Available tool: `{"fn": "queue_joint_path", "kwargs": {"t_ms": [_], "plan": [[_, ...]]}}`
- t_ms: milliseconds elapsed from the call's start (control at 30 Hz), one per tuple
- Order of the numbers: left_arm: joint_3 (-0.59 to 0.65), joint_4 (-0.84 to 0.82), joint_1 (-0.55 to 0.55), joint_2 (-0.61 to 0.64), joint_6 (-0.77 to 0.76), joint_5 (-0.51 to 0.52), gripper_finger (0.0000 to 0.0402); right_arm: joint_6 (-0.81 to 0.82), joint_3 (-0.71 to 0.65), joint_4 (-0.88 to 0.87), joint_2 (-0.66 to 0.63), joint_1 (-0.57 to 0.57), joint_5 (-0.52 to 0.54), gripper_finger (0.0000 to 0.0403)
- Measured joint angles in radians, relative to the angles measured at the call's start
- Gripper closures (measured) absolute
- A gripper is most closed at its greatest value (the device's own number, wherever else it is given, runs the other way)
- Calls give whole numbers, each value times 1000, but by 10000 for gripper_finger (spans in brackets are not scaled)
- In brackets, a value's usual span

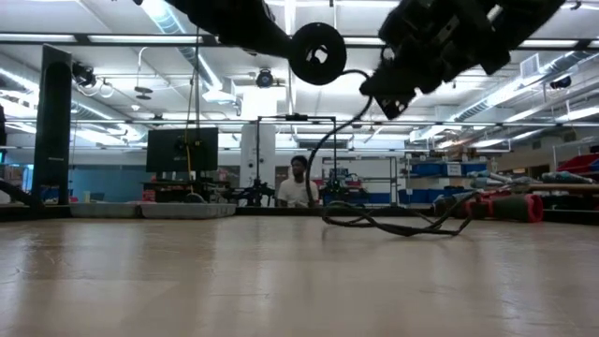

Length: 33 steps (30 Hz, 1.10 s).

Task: Coil cords
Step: Coil the black wire on the black spool

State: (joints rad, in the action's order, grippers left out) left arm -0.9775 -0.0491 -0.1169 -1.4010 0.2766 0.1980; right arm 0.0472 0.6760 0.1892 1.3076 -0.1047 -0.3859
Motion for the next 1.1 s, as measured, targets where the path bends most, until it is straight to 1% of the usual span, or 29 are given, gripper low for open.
{"fn": "queue_joint_path", "kwargs": {"t_ms": [167, 233, 333, 433, 600, 767, 833, 933, 1000, 1100], "plan": [[0, -30, 12, 0, -47, -25, 401, -71, 126, -176, -13, 0, -13, 376], [0, -46, 18, 0, -75, -47, 401, -88, 174, -211, -8, 5, -32, 369], [0, -61, 27, 0, -99, -96, 401, -110, 226, -260, -1, 7, -33, 361], [0, -59, 27, 0, -105, -128, 401, -114, 255, -271, 5, 7, -37, 356], [0, -52, 33, -1, -109, -173, 401, -122, 284, -231, 25, 8, -83, 343], [1, -28, 44, -2, -126, -229, 401, -121, 313, -206, 40, 7, -78, 333], [1, -36, 45, -2, -131, -250, 401, -136, 325, -260, 41, 1, -60, 332], [1, -63, 45, -2, -148, -261, 401, -169, 326, -382, 41, -18, 46, 332], [2, -61, 45, -2, -150, -286, 401, -173, 307, -413, 40, -40, 93, 332], [2, -58, 45, -2, -144, -310, 401, -163, 238, -390, 50, -86, 75, 332]]}}
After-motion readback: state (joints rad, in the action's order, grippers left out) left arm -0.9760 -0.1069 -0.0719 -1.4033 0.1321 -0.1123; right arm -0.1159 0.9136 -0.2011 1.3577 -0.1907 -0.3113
